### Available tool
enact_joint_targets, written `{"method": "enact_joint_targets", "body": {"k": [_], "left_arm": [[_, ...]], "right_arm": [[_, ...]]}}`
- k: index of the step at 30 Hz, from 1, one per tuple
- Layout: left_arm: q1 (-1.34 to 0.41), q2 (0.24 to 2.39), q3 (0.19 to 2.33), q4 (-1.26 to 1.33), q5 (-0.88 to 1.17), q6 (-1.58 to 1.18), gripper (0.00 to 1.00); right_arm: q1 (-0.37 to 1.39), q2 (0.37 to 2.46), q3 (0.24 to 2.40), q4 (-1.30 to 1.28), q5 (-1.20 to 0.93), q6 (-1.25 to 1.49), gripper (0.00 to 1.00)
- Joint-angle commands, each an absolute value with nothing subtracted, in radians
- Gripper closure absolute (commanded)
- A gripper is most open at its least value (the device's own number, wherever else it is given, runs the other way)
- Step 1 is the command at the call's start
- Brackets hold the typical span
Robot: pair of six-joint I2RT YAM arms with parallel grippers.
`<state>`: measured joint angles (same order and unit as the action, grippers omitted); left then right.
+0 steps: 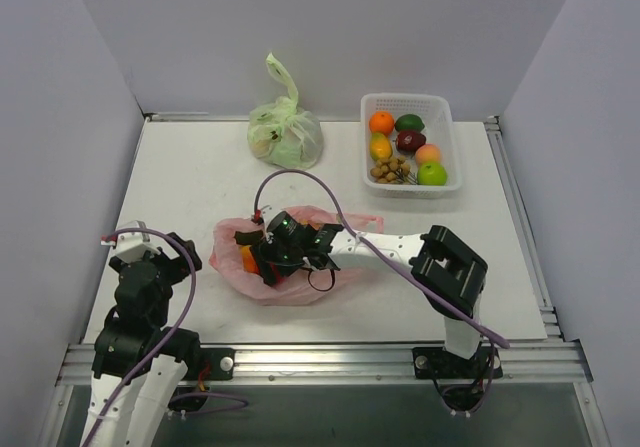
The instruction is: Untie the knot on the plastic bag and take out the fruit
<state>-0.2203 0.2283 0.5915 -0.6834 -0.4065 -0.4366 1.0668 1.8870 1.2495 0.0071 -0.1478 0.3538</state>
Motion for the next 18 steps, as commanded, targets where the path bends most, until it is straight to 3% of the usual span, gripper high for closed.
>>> {"method": "enact_joint_targets", "body": {"k": [1,5,18], "left_arm": [[-0.212,0.230,0.611,-0.629,-0.391,-0.425,0.04],[-0.209,0.235,0.609,-0.626,-0.384,-0.422,0.04],[-0.199,0.227,0.607,-0.623,-0.380,-0.417,0.05]], "right_arm": [[1.066,1.858,1.249,0.005,-0.120,0.341,0.46],[1.065,1.775,1.227,0.005,-0.107,0.334,0.71],[1.029,1.528,1.157,-0.075,-0.026,0.264,0.90]]}}
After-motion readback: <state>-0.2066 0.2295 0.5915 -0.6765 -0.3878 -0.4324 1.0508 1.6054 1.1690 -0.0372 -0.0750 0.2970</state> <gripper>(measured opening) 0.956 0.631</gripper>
